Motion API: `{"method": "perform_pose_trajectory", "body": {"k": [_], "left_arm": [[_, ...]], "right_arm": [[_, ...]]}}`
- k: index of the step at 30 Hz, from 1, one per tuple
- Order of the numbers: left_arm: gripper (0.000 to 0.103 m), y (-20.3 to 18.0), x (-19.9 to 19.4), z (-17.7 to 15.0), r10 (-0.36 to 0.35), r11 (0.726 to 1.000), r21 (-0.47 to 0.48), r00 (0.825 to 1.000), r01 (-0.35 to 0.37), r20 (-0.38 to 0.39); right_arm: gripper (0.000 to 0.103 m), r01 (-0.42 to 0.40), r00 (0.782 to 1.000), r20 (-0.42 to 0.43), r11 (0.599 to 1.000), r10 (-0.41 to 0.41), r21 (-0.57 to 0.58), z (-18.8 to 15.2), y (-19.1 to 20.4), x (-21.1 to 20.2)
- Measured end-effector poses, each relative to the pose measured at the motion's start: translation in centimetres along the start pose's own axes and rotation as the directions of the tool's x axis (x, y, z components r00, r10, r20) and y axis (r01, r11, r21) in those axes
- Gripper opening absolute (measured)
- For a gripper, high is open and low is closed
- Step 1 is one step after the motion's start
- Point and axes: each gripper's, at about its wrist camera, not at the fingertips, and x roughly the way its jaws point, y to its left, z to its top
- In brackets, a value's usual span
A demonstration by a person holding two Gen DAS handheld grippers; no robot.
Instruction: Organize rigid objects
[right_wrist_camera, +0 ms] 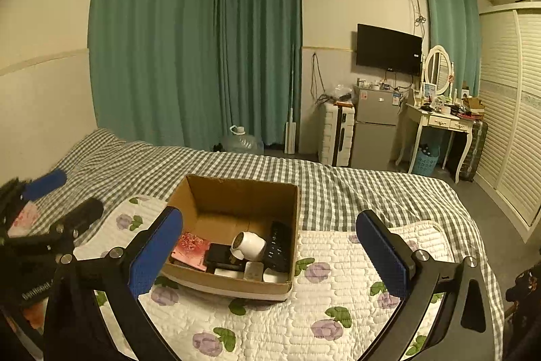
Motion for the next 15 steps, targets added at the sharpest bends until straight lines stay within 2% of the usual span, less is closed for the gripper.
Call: {"method": "perform_pose_trajectory", "body": {"k": [8,15], "left_arm": [[0.075,0.1,0.7,-1.3,-0.005,0.999,-0.038,1.0,0.004,-0.027],[0.075,0.4,0.5,-1.8,-0.008,0.999,-0.046,0.999,0.006,-0.037]], "right_arm": [[0.103,0.03,0.998,-0.061,1.0,-0.03,0.002,-3.1,-0.5,1.7],[0.103,0.031,0.998,-0.062,0.999,-0.032,-0.017,-3.7,0.1,1.5]]}}
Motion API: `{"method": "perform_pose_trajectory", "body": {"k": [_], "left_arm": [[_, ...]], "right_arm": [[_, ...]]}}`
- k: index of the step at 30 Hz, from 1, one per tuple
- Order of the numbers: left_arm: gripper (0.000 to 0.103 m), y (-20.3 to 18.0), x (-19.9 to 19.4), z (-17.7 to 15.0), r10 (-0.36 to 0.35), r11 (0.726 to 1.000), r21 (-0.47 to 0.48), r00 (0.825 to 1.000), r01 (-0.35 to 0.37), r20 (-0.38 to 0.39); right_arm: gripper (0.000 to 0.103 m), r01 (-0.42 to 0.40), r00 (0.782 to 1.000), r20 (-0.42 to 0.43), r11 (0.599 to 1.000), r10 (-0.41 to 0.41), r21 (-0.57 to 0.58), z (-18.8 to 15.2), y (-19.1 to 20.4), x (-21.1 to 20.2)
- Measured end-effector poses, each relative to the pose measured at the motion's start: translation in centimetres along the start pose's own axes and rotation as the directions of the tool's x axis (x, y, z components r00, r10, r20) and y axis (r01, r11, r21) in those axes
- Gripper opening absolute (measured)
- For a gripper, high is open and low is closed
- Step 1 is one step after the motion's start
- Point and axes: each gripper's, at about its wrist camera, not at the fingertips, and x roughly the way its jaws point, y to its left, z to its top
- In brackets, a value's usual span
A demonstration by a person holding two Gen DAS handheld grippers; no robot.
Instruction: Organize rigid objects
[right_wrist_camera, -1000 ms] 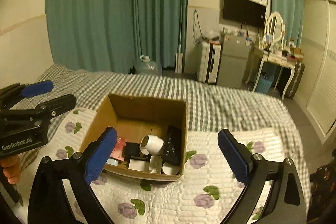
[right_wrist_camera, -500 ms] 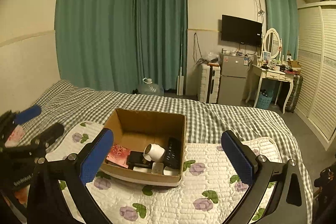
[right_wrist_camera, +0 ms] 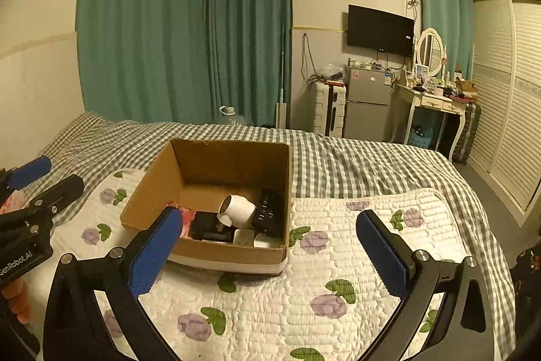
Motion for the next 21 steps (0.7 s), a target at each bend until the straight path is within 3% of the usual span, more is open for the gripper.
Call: {"method": "perform_pose_trajectory", "body": {"k": [21], "left_arm": [[0.075,-1.0,0.3,-0.5,-0.025,1.0,0.017,1.0,0.026,-0.014]], "right_arm": [[0.103,-0.004,1.0,0.007,1.0,0.004,0.019,0.2,-0.7,0.0]]}}
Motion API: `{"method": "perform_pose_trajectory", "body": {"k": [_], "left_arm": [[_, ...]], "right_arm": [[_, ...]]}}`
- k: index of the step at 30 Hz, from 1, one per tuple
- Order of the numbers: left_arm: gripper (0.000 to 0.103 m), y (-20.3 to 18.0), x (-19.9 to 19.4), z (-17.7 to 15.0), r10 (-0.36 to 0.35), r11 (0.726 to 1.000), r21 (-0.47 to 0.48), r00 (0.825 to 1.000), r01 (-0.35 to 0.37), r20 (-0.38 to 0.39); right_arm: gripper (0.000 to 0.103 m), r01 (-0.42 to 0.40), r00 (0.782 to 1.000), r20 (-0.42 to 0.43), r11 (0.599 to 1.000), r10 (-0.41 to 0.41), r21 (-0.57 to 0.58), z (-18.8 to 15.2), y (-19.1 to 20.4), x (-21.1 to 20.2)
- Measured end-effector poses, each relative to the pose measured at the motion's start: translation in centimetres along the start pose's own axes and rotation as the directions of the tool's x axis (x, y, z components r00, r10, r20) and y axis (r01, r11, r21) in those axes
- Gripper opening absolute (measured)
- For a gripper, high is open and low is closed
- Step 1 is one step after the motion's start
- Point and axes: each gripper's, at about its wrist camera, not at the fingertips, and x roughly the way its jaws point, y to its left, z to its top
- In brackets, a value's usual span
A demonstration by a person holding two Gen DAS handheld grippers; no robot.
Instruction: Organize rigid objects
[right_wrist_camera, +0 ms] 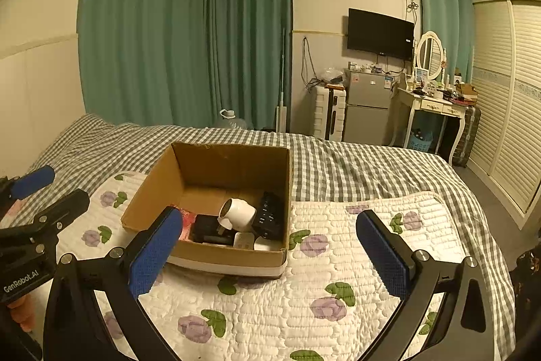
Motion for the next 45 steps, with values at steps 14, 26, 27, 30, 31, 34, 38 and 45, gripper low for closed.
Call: {"method": "perform_pose_trajectory", "body": {"k": [14,26,27,30,31,34,38,45], "left_arm": [[0.075,0.8,1.3,-0.8,-0.009,1.0,-0.006,1.0,0.009,-0.028],[0.075,2.0,0.1,-0.8,-0.001,1.0,-0.028,0.999,0.0,-0.033],[0.075,2.1,0.0,-0.7,0.0,0.999,-0.032,0.999,-0.001,-0.033],[0.075,2.3,-0.3,-0.7,0.005,0.999,-0.041,0.999,-0.006,-0.035],[0.075,2.3,-0.3,-0.6,0.007,0.999,-0.04,0.999,-0.008,-0.033],[0.075,2.1,-0.3,-0.6,0.011,0.999,-0.04,0.999,-0.012,-0.031],[0.075,1.3,-0.2,-0.5,0.016,1.0,-0.023,1.0,-0.017,-0.026],[0.075,1.1,0.0,-0.7,0.019,1.0,-0.013,0.999,-0.019,-0.027]], "right_arm": [[0.103,0.001,1.0,-0.016,1.0,-0.001,0.011,-0.1,0.0,1.5],[0.103,0.005,1.0,-0.016,0.999,-0.004,0.035,-0.4,0.7,0.5],[0.103,0.006,1.0,-0.012,0.999,-0.006,0.034,-0.4,0.7,0.3],[0.103,0.009,1.0,-0.001,1.0,-0.009,0.003,-0.2,1.1,-0.2],[0.103,0.009,1.0,0.005,1.0,-0.009,-0.009,-0.2,1.3,-0.4],[0.103,0.005,1.0,0.009,1.0,-0.005,-0.017,-0.3,1.3,-0.7],[0.103,0.0,1.0,0.006,1.0,0.0,-0.011,-0.4,1.0,-0.5],[0.103,-0.006,1.0,0.006,1.0,0.006,0.009,-0.4,0.3,-0.3]]}}
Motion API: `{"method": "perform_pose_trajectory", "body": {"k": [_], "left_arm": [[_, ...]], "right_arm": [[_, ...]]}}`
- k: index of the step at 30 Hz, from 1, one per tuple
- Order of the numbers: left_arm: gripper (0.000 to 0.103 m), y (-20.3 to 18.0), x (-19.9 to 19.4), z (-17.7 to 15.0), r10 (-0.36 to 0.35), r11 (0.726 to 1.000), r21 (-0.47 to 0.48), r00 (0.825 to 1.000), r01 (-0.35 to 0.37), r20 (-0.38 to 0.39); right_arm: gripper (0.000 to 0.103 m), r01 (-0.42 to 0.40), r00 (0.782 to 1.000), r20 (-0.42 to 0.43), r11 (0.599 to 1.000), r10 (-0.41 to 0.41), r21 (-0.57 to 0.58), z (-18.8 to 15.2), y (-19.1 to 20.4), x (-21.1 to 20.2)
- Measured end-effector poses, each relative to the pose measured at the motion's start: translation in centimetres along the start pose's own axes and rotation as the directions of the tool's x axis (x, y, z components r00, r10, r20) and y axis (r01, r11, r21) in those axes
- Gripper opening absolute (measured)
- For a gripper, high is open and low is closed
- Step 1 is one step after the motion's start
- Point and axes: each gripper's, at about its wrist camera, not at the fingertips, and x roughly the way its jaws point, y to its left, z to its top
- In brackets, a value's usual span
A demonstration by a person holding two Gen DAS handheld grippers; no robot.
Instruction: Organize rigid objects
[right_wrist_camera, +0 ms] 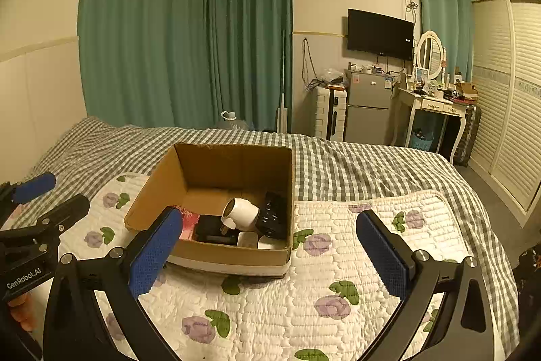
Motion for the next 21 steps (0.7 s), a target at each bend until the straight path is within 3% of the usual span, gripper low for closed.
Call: {"method": "perform_pose_trajectory", "body": {"k": [21], "left_arm": [[0.075,-0.9,0.1,-0.2,0.026,1.0,0.015,1.0,-0.026,-0.015]], "right_arm": [[0.103,-0.001,1.0,-0.026,1.0,0.002,0.02,-0.7,-1.3,0.3]]}}
